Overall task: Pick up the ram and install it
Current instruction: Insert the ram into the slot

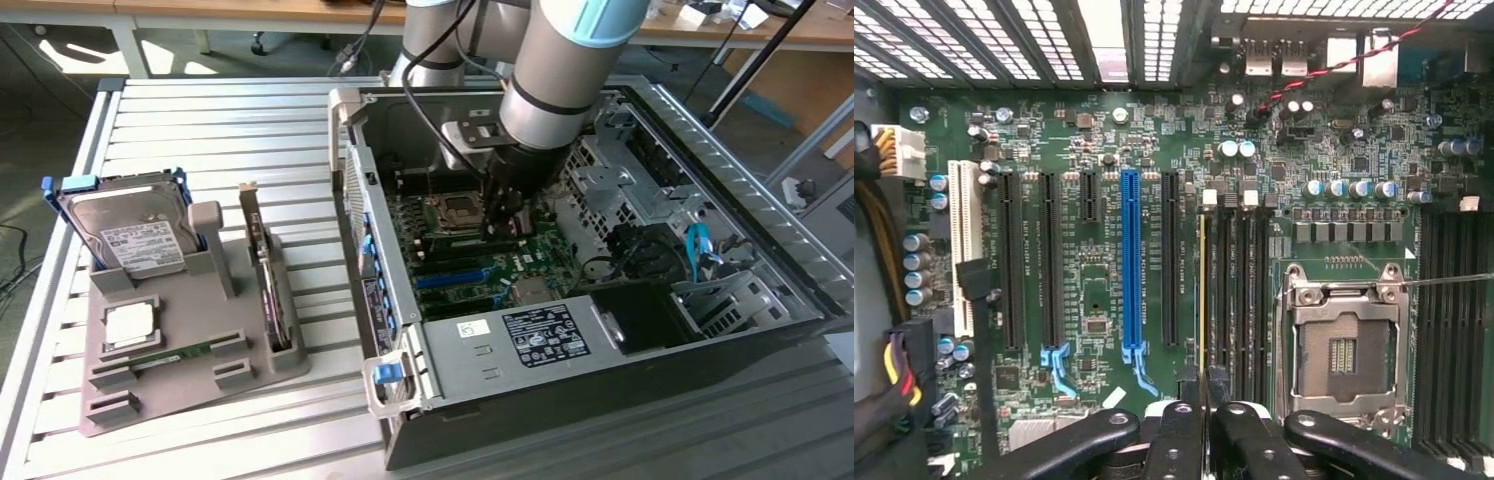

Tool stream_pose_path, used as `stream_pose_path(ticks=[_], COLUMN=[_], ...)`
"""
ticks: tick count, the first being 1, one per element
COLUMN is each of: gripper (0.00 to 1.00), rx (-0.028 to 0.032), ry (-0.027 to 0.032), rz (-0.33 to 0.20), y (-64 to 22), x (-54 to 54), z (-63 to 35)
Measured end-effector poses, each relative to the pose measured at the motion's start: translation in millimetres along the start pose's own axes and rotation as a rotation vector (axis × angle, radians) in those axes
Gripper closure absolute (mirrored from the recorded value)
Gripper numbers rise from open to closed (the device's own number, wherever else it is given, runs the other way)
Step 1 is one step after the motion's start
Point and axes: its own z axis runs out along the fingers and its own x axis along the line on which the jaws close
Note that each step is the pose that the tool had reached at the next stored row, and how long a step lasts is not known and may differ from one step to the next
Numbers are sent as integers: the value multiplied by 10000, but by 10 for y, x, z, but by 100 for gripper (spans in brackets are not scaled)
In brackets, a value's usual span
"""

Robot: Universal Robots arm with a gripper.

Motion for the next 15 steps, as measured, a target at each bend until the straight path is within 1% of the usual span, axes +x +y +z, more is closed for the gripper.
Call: stream_pose_path(ticks=[5,10,15], gripper=[88,88,88], rx=[1,0,1], ry=[-21,-21,-21], rz=[1,1,1], y=[2,23,24], x=[-65,-64,-64], z=[48,66,79])
